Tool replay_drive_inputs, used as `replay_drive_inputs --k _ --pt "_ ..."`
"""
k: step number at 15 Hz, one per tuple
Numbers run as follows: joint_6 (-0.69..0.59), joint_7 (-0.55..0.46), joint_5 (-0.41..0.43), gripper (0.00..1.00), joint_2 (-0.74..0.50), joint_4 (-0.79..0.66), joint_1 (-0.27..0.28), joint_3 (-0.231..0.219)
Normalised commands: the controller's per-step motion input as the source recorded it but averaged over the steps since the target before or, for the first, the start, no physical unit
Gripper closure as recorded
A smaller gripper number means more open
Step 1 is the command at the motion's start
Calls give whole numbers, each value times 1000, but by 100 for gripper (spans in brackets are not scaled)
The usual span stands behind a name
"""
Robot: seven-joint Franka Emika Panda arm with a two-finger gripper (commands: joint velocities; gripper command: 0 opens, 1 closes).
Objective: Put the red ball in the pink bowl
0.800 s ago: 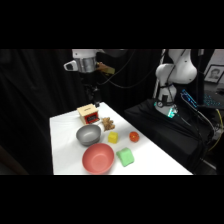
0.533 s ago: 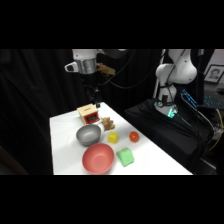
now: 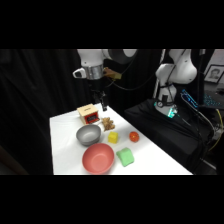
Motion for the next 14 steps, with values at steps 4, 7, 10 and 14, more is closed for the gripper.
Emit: replay_drive_inputs --k 4,7,10,14 --pt "360 213 73 0 -315 -464 47 39" --pt "342 174 94 0 -322 -465 39 30" --pt "297 110 108 0 -347 -471 33 27" --pt "244 62 107 0 -376 -455 35 32"
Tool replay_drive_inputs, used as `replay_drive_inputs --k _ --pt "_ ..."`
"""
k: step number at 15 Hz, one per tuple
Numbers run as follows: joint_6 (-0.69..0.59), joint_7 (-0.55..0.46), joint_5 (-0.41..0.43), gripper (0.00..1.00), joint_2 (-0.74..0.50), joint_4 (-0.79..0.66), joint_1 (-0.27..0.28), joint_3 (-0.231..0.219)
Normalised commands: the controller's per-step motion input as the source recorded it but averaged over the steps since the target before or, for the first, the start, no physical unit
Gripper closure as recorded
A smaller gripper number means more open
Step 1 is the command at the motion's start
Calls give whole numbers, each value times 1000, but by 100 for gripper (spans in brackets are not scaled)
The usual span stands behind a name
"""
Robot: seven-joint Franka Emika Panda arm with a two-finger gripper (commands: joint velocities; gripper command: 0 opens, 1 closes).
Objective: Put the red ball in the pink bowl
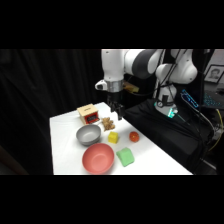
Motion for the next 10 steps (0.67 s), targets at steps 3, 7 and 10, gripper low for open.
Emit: replay_drive_inputs --k 3,7,10 --pt "247 72 75 0 -302 -406 43 45" --pt "307 124 1 0 -229 -394 55 63" --pt "328 134 -35 0 -176 -326 45 53"
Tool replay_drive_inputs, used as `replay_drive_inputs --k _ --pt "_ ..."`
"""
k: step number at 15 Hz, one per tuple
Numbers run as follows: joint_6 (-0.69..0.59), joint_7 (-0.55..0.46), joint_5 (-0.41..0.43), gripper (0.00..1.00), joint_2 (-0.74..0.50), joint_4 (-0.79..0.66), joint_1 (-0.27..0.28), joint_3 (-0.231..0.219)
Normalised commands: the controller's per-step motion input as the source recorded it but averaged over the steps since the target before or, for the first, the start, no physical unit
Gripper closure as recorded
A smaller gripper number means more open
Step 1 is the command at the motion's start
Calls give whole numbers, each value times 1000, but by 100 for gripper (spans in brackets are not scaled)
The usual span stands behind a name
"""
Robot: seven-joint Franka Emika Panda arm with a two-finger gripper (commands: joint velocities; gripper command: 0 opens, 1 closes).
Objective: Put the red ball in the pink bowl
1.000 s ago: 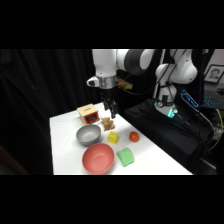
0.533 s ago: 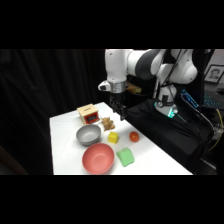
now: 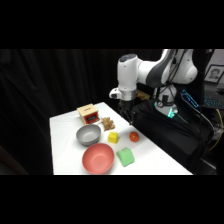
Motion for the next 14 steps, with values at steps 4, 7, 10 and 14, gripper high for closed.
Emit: replay_drive_inputs --k 4,7,10,14 --pt "322 109 -20 0 -120 -254 41 40" --pt "360 116 -30 0 -48 -227 46 44" --pt "390 127 -85 0 113 -118 32 36" --pt "378 195 -191 0 247 2 25 4"
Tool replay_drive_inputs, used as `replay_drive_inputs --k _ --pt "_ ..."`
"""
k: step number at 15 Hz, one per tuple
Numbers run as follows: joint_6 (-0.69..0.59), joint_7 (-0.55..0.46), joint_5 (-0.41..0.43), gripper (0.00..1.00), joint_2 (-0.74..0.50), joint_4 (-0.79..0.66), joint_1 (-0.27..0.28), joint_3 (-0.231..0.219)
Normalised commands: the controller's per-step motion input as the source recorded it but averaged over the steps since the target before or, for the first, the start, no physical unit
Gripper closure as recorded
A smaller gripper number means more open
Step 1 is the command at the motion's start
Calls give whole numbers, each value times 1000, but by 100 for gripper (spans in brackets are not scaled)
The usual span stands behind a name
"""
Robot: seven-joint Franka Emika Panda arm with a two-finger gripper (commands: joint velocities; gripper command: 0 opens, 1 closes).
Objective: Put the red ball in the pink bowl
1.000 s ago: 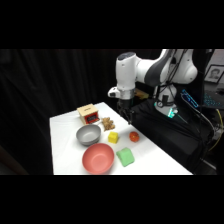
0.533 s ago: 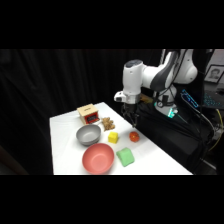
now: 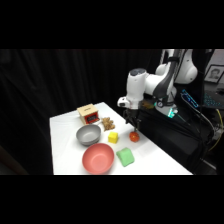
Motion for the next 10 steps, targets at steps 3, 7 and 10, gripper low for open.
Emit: replay_drive_inputs --k 3,7,10 --pt "289 210 -224 0 195 2 71 -66" --pt "226 165 -167 0 168 1 142 -113" --pt "211 112 -94 0 163 1 169 -118"
